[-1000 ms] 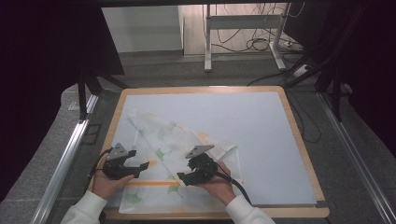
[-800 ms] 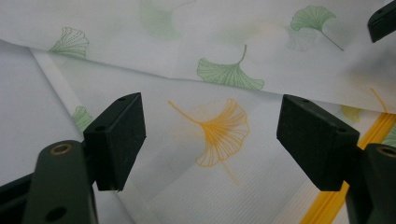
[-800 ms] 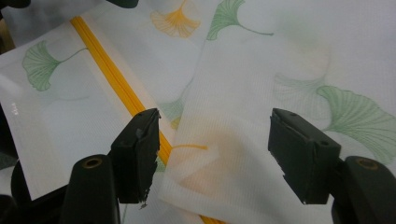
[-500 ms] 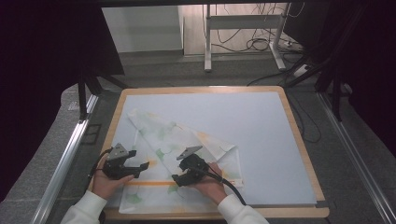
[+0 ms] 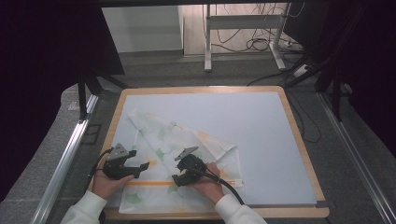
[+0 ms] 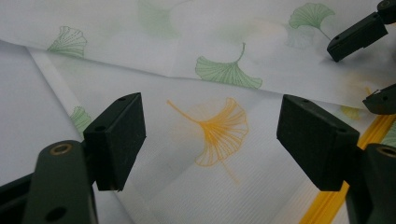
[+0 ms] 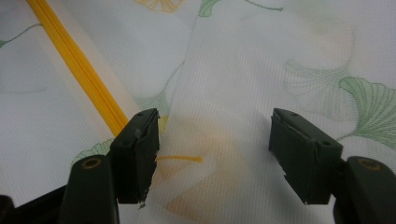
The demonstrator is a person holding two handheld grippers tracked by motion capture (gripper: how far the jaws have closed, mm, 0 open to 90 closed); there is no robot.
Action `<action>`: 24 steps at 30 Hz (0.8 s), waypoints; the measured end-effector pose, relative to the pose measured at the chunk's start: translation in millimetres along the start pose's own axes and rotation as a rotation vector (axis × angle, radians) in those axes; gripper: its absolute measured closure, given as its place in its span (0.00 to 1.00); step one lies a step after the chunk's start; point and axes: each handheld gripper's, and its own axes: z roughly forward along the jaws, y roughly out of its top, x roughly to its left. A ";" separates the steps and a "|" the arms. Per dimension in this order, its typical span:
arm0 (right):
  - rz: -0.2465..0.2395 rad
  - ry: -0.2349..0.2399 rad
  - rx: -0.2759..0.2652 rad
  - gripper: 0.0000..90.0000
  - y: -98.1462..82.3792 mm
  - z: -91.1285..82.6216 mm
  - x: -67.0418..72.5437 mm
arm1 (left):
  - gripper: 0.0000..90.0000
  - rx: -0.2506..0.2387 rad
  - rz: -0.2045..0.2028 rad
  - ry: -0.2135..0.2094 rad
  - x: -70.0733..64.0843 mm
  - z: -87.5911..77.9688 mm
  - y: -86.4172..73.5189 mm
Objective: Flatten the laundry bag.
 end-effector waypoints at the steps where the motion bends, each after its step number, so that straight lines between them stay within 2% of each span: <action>1: -0.005 -0.007 0.000 0.38 -0.1 0.3 0.2 | 0.26 0.000 0.000 0.000 0.0 0.0 0.0; 6: -0.040 -0.055 0.003 0.45 -0.6 0.9 4.0 | 0.26 -0.001 0.001 0.000 0.1 -0.2 0.0; 11: -0.038 -0.074 -0.003 0.58 -1.4 -0.5 1.3 | 0.26 0.000 0.002 0.000 0.0 -0.1 0.0; 20: -0.022 -0.072 -0.014 0.85 -2.5 -3.7 -6.8 | 0.26 0.003 0.005 0.000 -0.2 0.3 -0.1; 24: -0.017 -0.056 -0.013 0.92 -2.6 -5.3 -10.0 | 0.26 0.000 0.003 -0.004 -0.2 -0.2 0.1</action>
